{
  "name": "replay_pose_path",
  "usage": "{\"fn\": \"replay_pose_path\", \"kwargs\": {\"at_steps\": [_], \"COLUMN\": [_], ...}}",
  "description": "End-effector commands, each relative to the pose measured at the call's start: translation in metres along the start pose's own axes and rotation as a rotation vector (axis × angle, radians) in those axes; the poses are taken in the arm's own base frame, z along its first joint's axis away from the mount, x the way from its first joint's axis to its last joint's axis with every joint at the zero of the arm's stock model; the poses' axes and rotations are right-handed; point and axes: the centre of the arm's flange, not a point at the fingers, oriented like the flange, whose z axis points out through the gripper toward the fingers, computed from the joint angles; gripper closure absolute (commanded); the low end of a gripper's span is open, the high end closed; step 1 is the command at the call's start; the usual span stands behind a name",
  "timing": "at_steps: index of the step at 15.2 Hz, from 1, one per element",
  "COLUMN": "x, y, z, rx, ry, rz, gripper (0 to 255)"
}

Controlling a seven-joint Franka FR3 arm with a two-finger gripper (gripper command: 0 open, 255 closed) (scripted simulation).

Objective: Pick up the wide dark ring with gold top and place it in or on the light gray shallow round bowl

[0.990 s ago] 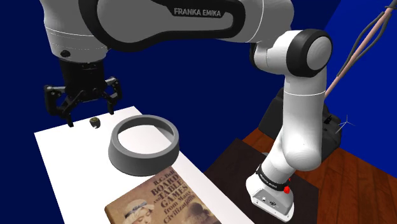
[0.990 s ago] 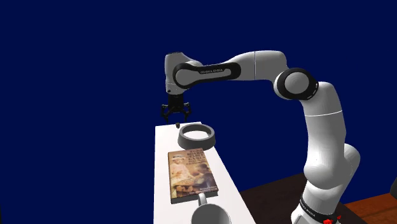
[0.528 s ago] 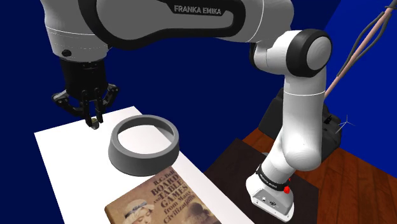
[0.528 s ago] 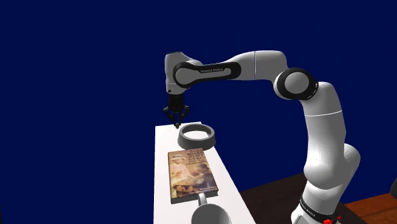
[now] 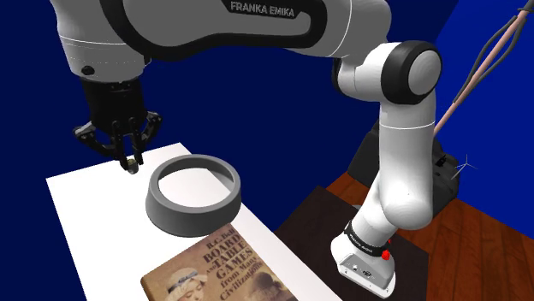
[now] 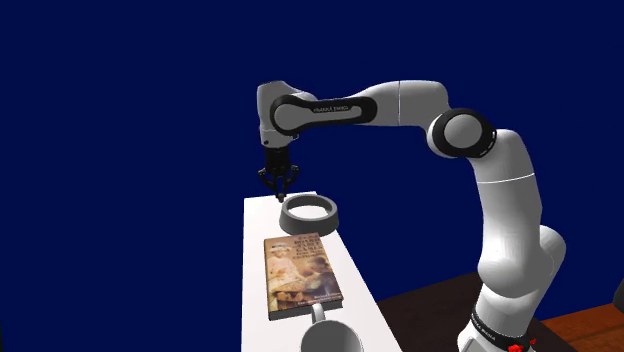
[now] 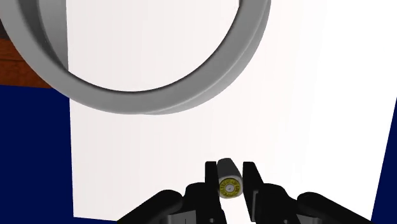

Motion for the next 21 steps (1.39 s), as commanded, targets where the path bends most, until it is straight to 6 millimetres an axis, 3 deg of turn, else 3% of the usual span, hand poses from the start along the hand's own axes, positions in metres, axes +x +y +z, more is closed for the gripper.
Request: {"fn": "replay_pose_path", "kwargs": {"at_steps": [1, 18, 21], "x": [0.012, 0.009, -0.027], "y": [0.003, 0.006, 0.022], "z": [-0.015, -0.103, -0.104], "rx": [0.032, 0.032, 0.032], "ry": [0.027, 0.027, 0.027], "rz": [0.003, 0.003, 0.003], "gripper": [255, 255, 255]}}
